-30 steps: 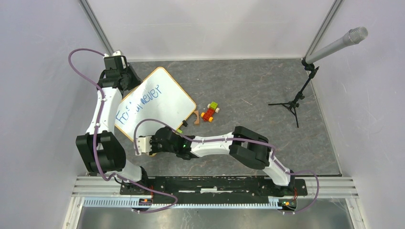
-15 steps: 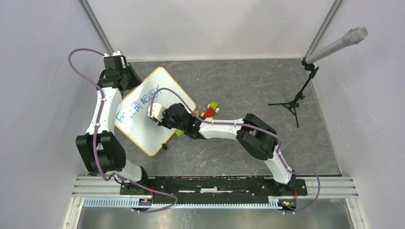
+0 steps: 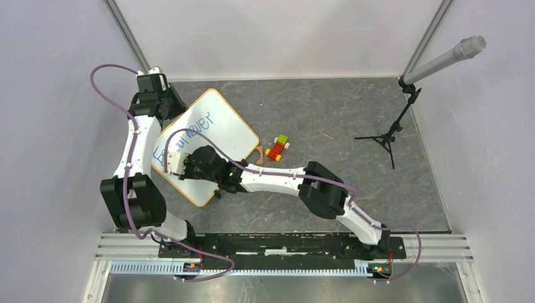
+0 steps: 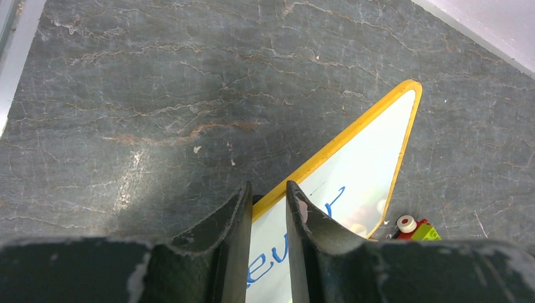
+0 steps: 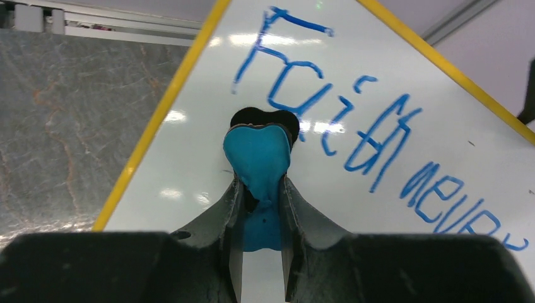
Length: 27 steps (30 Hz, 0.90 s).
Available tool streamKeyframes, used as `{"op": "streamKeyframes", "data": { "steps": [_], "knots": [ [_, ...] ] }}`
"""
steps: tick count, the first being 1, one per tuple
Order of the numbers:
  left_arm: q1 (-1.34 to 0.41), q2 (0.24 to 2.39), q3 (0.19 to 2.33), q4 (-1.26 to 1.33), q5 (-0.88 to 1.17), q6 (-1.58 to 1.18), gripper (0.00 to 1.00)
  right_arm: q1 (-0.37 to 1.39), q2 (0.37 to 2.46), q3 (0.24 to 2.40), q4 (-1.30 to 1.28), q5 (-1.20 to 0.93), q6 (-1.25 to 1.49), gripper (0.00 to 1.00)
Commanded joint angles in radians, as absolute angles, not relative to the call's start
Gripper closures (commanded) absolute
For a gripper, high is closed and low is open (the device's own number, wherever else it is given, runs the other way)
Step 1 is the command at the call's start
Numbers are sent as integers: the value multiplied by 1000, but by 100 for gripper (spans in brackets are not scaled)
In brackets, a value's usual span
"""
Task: Erase the whiteboard
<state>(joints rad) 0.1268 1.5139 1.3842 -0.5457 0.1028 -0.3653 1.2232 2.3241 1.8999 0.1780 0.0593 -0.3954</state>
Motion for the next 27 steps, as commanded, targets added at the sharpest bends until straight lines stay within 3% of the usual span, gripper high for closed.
{"op": "streamKeyframes", "data": {
  "steps": [1,9,15,27],
  "knots": [
    [123,1491,1399,-584,113,-357,68,1250,2339,1939,140,20,-480,75],
    [123,1485,1396,-583,107,-356,68,1288,2352,1946,87,13,-547,75],
    [122,1488,1397,-584,107,-355,68,1278,2304,1824,98,120,-577,76],
    [123,1486,1398,-583,123,-364,68,1092,2136,1554,262,139,-331,76]
  ]
}}
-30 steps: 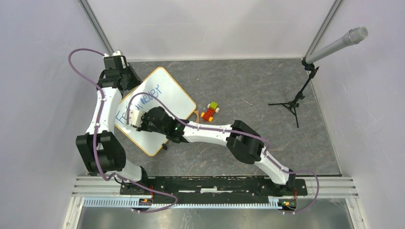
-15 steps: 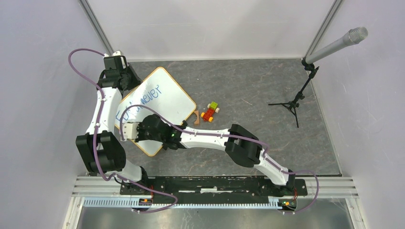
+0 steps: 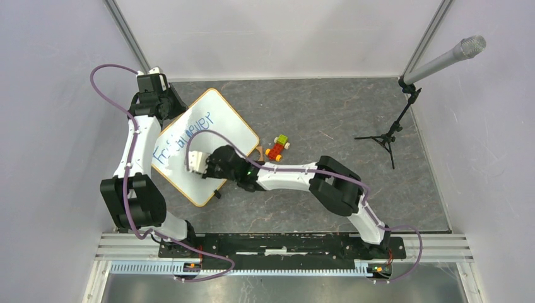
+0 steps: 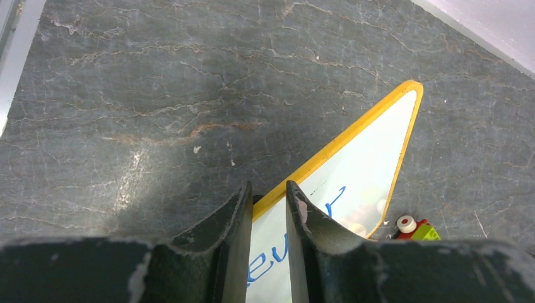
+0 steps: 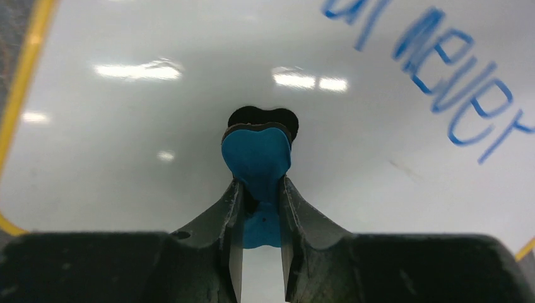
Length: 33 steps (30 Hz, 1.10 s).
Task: Erase the whiteboard
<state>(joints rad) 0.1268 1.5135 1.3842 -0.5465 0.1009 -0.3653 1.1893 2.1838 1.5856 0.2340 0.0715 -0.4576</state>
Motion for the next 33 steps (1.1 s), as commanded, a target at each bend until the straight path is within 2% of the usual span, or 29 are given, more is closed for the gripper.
{"op": "streamKeyframes", "data": {
  "steps": [1,6,13,22,25,29,32,33],
  "knots": [
    [123,1485,1398,-583,126,-365,68,1070,2135,1560,265,140,-293,76],
    [123,1487,1396,-577,140,-366,68,999,2162,1648,268,108,-184,75],
    [123,1496,1398,-574,146,-365,68,943,2270,1884,237,96,-105,73],
    [123,1497,1393,-565,155,-367,68,941,2305,1936,292,14,-121,70],
    [123,1501,1393,-563,154,-364,65,942,2301,1890,336,3,-118,64],
    [124,1506,1396,-564,160,-361,64,942,2321,1941,293,-17,-113,53],
    [125,1504,1396,-565,163,-364,64,940,2291,1932,288,-12,-140,50],
    [126,1502,1396,-564,164,-363,64,938,2279,1921,294,-15,-147,45]
  ]
}}
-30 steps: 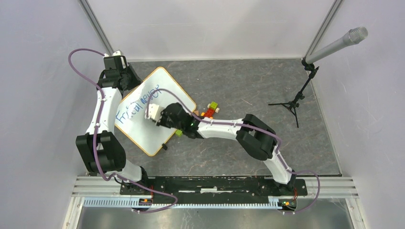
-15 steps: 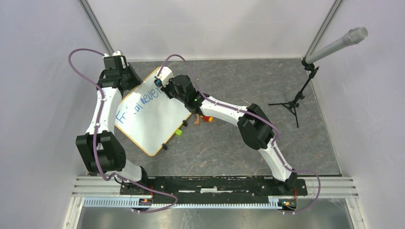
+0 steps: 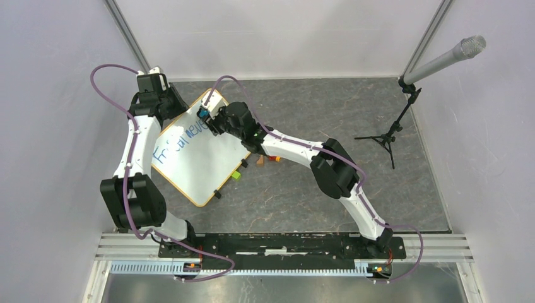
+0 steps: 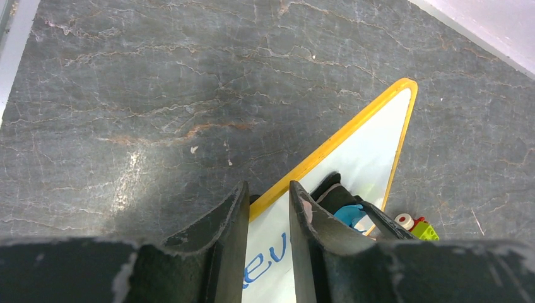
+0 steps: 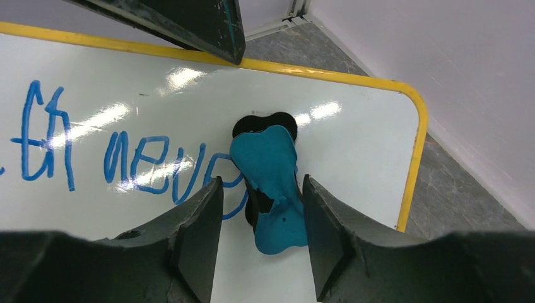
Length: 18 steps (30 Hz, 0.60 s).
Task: Erase the whiteboard
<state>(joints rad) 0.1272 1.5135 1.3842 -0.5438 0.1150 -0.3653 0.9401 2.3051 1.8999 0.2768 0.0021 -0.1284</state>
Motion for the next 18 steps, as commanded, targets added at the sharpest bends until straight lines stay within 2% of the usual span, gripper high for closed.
{"op": "streamKeyframes", "data": {
  "steps": [1,4,12,18],
  "knots": [
    [125,1500,1395,-564,166,-364,63,939,2267,1910,304,-18,-158,42],
    [124,1495,1393,-562,169,-368,63,936,2259,1902,322,25,-169,42],
    [125,1509,1390,-558,181,-371,61,934,2309,1953,321,12,-151,57],
    [125,1513,1390,-555,177,-368,55,933,2344,1985,331,3,-134,59]
  ]
}}
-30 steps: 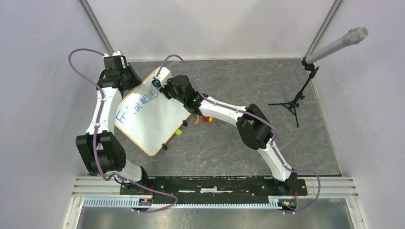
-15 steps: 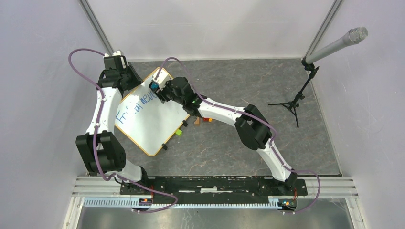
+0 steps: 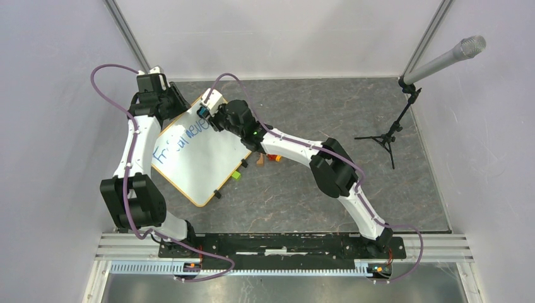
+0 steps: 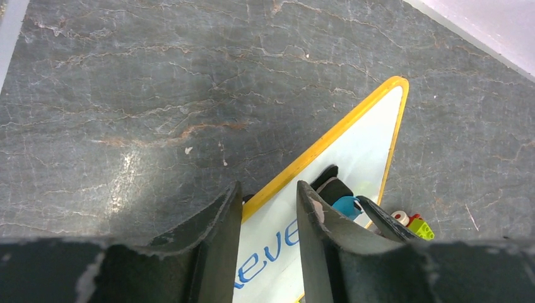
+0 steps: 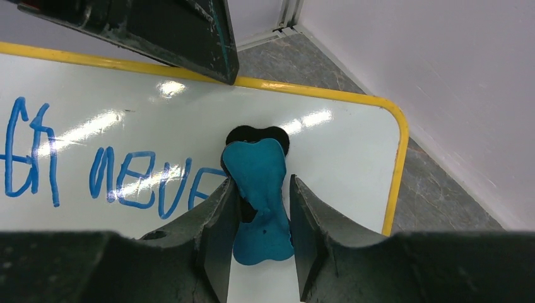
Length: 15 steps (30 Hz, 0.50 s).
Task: Erase the whiteboard
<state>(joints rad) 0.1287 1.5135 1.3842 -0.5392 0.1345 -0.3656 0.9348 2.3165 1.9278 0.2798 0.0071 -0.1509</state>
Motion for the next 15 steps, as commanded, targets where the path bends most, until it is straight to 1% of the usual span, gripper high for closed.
{"op": "streamKeyframes", "data": {
  "steps": [1,8,13,15],
  "knots": [
    [126,1513,1388,-550,178,-368,54,933,2350,1991,329,3,-133,59],
    [135,1536,1387,-542,188,-370,48,933,2369,2003,334,3,-131,59],
    [135,1546,1387,-543,193,-371,48,933,2356,1980,336,17,-132,60],
    [135,1550,1388,-544,200,-371,48,933,2346,1962,336,44,-138,63]
  ]
}}
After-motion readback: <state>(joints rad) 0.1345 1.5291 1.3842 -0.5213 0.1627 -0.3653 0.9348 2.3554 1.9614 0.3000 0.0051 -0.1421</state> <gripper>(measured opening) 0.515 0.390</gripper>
